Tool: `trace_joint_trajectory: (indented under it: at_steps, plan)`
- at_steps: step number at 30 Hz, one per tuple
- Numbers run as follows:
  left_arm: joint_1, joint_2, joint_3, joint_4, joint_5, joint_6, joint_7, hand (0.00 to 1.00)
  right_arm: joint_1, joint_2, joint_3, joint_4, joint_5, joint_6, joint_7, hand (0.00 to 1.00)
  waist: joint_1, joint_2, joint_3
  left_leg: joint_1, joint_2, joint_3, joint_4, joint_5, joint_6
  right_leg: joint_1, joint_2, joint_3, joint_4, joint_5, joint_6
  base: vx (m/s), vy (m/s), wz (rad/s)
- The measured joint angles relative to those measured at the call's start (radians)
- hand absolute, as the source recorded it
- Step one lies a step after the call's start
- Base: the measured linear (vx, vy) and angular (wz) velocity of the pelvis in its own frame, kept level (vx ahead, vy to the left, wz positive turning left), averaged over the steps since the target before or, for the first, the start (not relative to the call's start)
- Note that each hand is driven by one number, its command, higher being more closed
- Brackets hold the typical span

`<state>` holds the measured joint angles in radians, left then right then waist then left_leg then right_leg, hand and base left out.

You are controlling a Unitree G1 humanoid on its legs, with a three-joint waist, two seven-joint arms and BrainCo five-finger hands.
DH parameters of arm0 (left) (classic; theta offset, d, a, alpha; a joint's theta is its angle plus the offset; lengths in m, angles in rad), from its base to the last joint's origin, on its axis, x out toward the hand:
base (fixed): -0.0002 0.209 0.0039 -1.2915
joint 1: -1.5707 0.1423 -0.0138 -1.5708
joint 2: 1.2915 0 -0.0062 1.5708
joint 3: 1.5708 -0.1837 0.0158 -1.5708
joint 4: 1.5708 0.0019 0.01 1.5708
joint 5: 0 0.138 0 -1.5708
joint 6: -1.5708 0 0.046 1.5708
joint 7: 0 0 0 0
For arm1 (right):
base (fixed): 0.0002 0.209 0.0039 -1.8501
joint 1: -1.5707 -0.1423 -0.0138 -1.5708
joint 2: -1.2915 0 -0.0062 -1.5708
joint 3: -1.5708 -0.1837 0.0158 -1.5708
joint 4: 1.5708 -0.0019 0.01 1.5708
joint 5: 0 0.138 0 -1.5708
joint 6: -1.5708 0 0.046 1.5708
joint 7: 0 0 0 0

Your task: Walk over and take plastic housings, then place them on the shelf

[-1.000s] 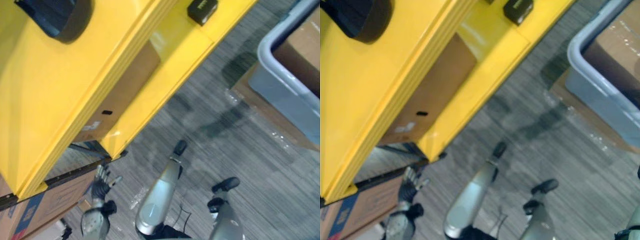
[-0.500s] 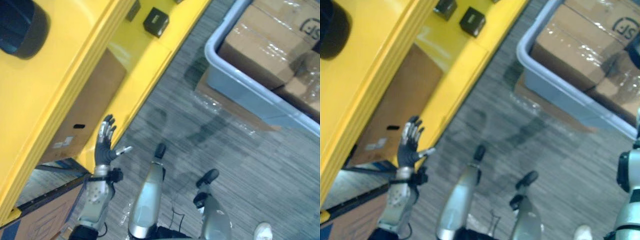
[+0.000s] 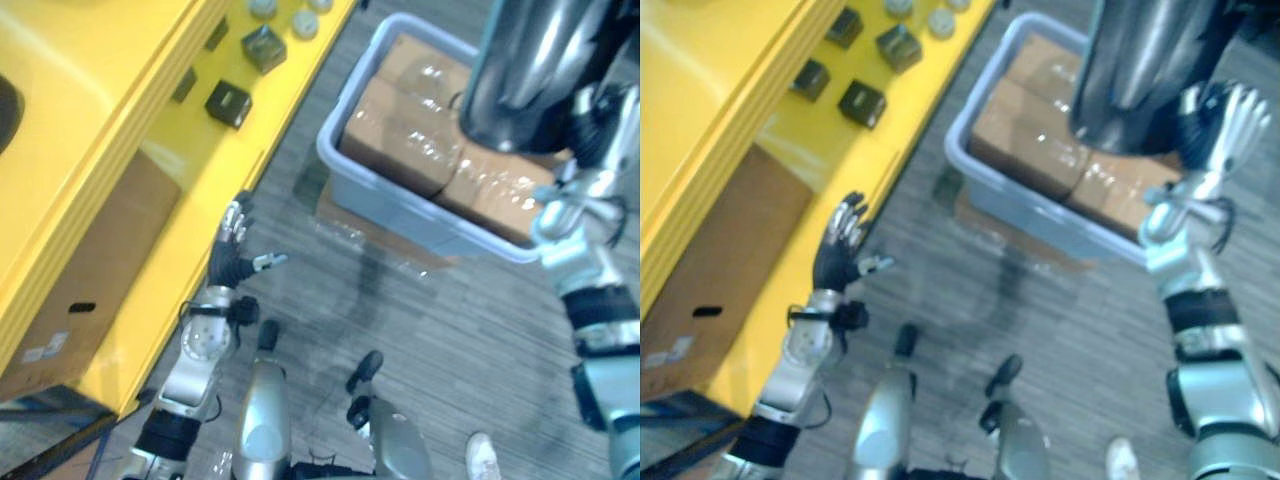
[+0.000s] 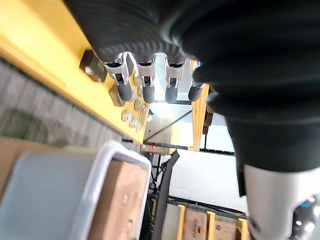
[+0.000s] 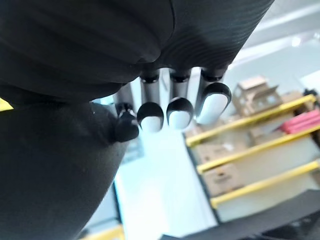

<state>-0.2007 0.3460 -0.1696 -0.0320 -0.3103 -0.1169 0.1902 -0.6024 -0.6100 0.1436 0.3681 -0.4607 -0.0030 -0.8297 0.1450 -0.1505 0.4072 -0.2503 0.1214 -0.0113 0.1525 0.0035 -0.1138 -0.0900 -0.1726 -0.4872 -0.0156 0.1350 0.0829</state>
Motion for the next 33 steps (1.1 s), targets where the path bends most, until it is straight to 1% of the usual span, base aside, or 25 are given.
trace_joint_trajectory:
  at_steps: [1, 2, 3, 4, 5, 6, 7, 8, 10, 11, 14, 17, 20, 22, 24, 26, 28, 33]
  plan:
    - [-0.007, -0.001, -0.001, 0.008, -0.005, 0.013, -0.002, 0.00, 0.023, 0.015, -0.004, -0.020, -0.013, -0.006, 0.001, 1.00, -0.006, -0.007, -0.007, 0.014, 0.000, 0.001, -0.012, 0.005, -0.001, 0.009, 0.000, -0.001, -0.003, 0.000, 0.000, 0.04, 0.002, -0.07]
    - [-0.019, -0.002, -0.001, 0.032, -0.007, 0.045, -0.005, 0.00, 0.064, 0.046, -0.006, -0.050, -0.041, -0.022, 0.008, 1.00, -0.018, -0.018, -0.028, 0.041, -0.001, 0.005, -0.033, 0.009, -0.003, 0.027, 0.000, -0.001, -0.007, -0.003, 0.000, 0.03, 0.006, -0.04]
    - [-0.025, -0.003, -0.001, 0.062, -0.010, 0.067, -0.009, 0.00, 0.090, 0.066, -0.006, -0.066, -0.066, -0.033, 0.017, 1.00, -0.022, -0.024, -0.053, 0.053, 0.000, 0.014, -0.048, 0.012, -0.004, 0.030, 0.001, 0.002, -0.011, -0.003, 0.000, 0.03, 0.009, -0.10]
    - [-0.039, -0.005, -0.001, 0.110, -0.042, 0.100, -0.016, 0.00, 0.116, 0.082, -0.005, -0.090, -0.090, -0.049, 0.034, 1.00, -0.025, -0.023, -0.075, 0.075, -0.001, 0.020, -0.063, 0.015, -0.004, 0.044, 0.001, 0.007, -0.016, -0.003, 0.000, 0.03, 0.008, -0.15]
    - [-0.042, -0.008, -0.001, 0.144, -0.050, 0.117, -0.018, 0.00, 0.130, 0.091, -0.004, -0.098, -0.110, -0.065, 0.046, 1.00, -0.029, -0.022, -0.092, 0.093, -0.002, 0.025, -0.078, 0.019, -0.004, 0.054, 0.001, 0.011, -0.019, -0.004, 0.001, 0.04, 0.007, -0.11]
    - [-0.043, -0.011, -0.001, 0.180, -0.081, 0.139, -0.021, 0.00, 0.147, 0.101, -0.004, -0.111, -0.123, -0.079, 0.062, 1.00, -0.035, -0.021, -0.117, 0.112, -0.003, 0.029, -0.095, 0.023, -0.006, 0.063, 0.001, 0.014, -0.023, -0.005, 0.001, 0.02, 0.005, -0.08]
    - [-0.043, -0.012, -0.002, 0.196, -0.091, 0.150, -0.024, 0.00, 0.156, 0.104, -0.004, -0.119, -0.131, -0.086, 0.070, 1.00, -0.037, -0.021, -0.131, 0.117, -0.003, 0.033, -0.104, 0.026, -0.006, 0.063, 0.001, 0.018, -0.024, -0.005, 0.001, 0.03, 0.008, -0.12]
    - [-0.043, -0.015, 0.000, 0.227, -0.126, 0.165, -0.035, 0.00, 0.164, 0.108, -0.004, -0.125, -0.147, -0.102, 0.084, 1.00, -0.038, -0.020, -0.146, 0.137, -0.006, 0.043, -0.119, 0.031, -0.005, 0.072, 0.001, 0.023, -0.026, -0.004, 0.002, 0.03, 0.009, -0.12]
    - [-0.045, -0.022, -0.001, 0.273, -0.174, 0.188, -0.046, 0.00, 0.174, 0.112, -0.003, -0.126, -0.160, -0.131, 0.112, 1.00, -0.044, -0.015, -0.158, 0.166, -0.007, 0.048, -0.129, 0.031, -0.005, 0.096, 0.001, 0.024, -0.029, -0.005, 0.002, 0.01, 0.005, -0.05]
    - [-0.046, -0.033, 0.000, 0.299, -0.213, 0.191, -0.056, 0.00, 0.186, 0.115, -0.003, -0.126, -0.177, -0.146, 0.124, 1.00, -0.048, -0.014, -0.178, 0.165, -0.008, 0.048, -0.133, 0.033, -0.004, 0.095, 0.001, 0.025, -0.029, -0.005, 0.003, 0.00, 0.000, 0.00]
    - [-0.050, -0.044, -0.002, 0.333, -0.266, 0.193, -0.090, 0.00, 0.202, 0.126, 0.014, -0.126, -0.207, -0.173, 0.160, 1.00, -0.049, -0.013, -0.187, 0.191, -0.009, 0.050, -0.153, 0.043, -0.005, 0.108, 0.000, 0.025, -0.029, -0.005, 0.004, 0.00, 0.000, 0.00]
    - [-0.058, -0.050, -0.003, 0.355, -0.279, 0.193, -0.106, 0.00, 0.205, 0.137, 0.055, -0.126, -0.246, -0.190, 0.193, 1.00, -0.049, -0.011, -0.191, 0.201, -0.008, 0.049, -0.170, 0.049, -0.003, 0.114, 0.000, 0.024, -0.029, -0.005, 0.004, -0.04, -0.004, 0.02]
    - [-0.062, -0.052, -0.012, 0.371, -0.282, 0.203, -0.127, 0.00, 0.205, 0.141, 0.102, -0.125, -0.268, -0.196, 0.223, 1.00, -0.048, -0.009, -0.195, 0.216, -0.009, 0.049, -0.200, 0.065, -0.004, 0.115, 0.000, 0.022, -0.029, -0.005, 0.005, -0.01, -0.007, 0.02]
    - [-0.062, -0.057, -0.015, 0.372, -0.284, 0.208, -0.128, 0.00, 0.205, 0.142, 0.118, -0.124, -0.285, -0.197, 0.230, 1.00, -0.048, -0.008, -0.198, 0.219, -0.010, 0.048, -0.210, 0.070, -0.007, 0.115, 0.000, 0.021, -0.030, -0.005, 0.006, 0.00, -0.005, 0.02]
    - [-0.064, -0.058, -0.034, 0.372, -0.343, 0.208, -0.133, 0.00, 0.205, 0.148, 0.128, -0.119, -0.302, -0.197, 0.247, 1.00, -0.047, -0.007, -0.199, 0.229, -0.012, 0.049, -0.229, 0.085, -0.006, 0.115, 0.000, 0.021, -0.030, -0.004, 0.007, 0.00, 0.000, 0.00]
    - [-0.065, -0.061, -0.047, 0.372, -0.390, 0.205, -0.133, 0.00, 0.207, 0.159, 0.128, -0.110, -0.310, -0.197, 0.248, 1.00, -0.047, -0.007, -0.199, 0.230, -0.014, 0.049, -0.231, 0.089, -0.005, 0.116, -0.001, 0.020, -0.030, -0.004, 0.008, 0.00, 0.000, 0.00]
    - [-0.068, -0.067, -0.046, 0.372, -0.427, 0.189, -0.133, 0.00, 0.207, 0.163, 0.131, -0.087, -0.333, -0.197, 0.248, 1.00, -0.047, -0.007, -0.199, 0.230, -0.017, 0.048, -0.231, 0.089, -0.005, 0.118, -0.002, 0.020, -0.032, -0.003, 0.009, 0.00, 0.000, 0.00]
    - [-0.080, -0.069, -0.034, 0.371, -0.434, 0.173, -0.135, 0.00, 0.216, 0.163, 0.174, -0.057, -0.352, -0.200, 0.248, 1.00, -0.046, -0.005, -0.201, 0.231, -0.018, 0.043, -0.231, 0.089, -0.005, 0.124, -0.002, 0.018, -0.036, -0.002, 0.010, 0.00, -0.002, 0.02]
